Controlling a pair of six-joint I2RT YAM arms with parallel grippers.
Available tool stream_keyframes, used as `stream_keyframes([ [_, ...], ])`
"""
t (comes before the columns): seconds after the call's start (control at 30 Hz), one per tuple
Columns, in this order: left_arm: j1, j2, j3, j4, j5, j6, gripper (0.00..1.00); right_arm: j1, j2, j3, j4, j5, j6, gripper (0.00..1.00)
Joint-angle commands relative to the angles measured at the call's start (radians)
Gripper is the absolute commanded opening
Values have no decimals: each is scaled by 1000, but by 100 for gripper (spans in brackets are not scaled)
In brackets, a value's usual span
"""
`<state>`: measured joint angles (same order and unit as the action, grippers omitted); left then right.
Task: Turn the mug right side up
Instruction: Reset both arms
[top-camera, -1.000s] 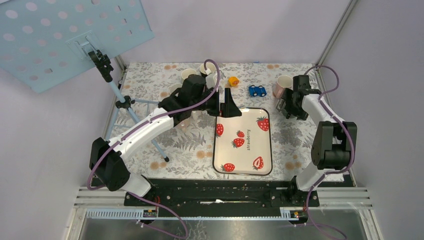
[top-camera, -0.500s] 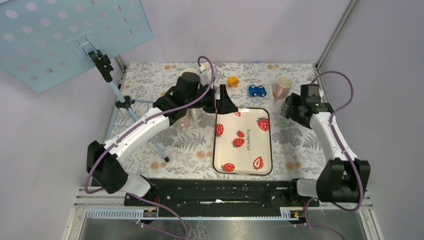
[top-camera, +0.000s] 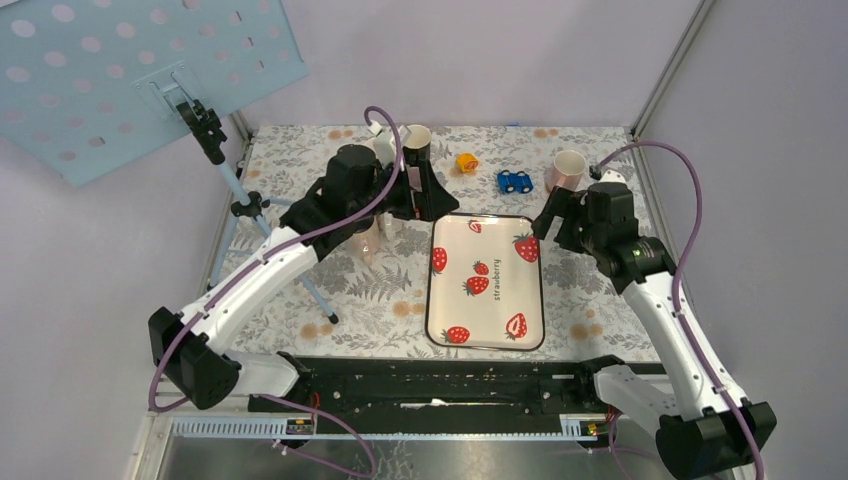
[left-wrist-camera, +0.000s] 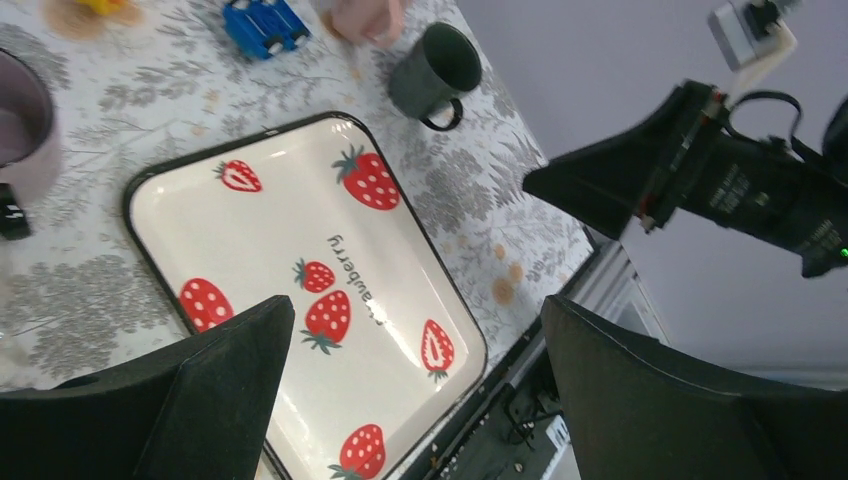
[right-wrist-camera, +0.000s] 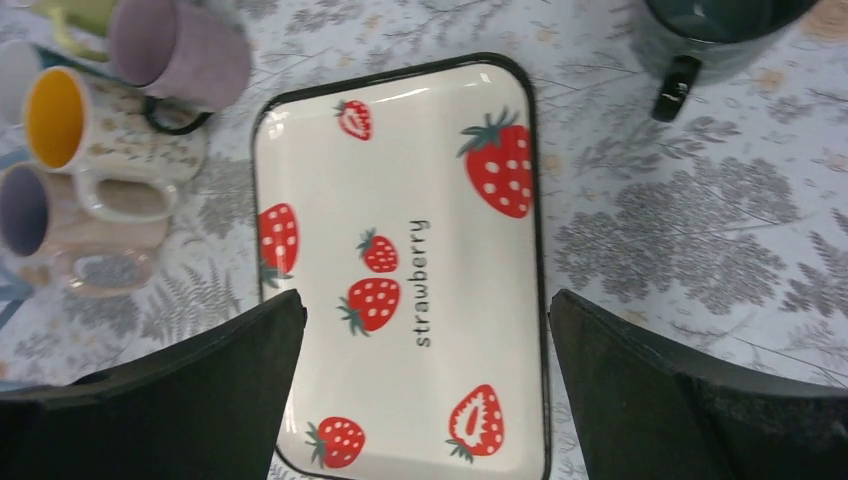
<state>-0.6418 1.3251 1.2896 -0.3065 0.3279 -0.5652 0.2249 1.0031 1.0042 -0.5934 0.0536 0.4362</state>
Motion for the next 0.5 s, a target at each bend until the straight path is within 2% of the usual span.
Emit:
stream_keyframes([
  [0.0,7,-64,-16,10,-169,40,99,41,-67,-36,139,-132,26,100],
  [0.17,8,-79,-34,-5,-270,22,99,70,-84,-62,267,-242,37,100],
  [0.47,9,-53,-33,-38,-380,-9,99,103,-60,-33,333,-319,-9,100],
])
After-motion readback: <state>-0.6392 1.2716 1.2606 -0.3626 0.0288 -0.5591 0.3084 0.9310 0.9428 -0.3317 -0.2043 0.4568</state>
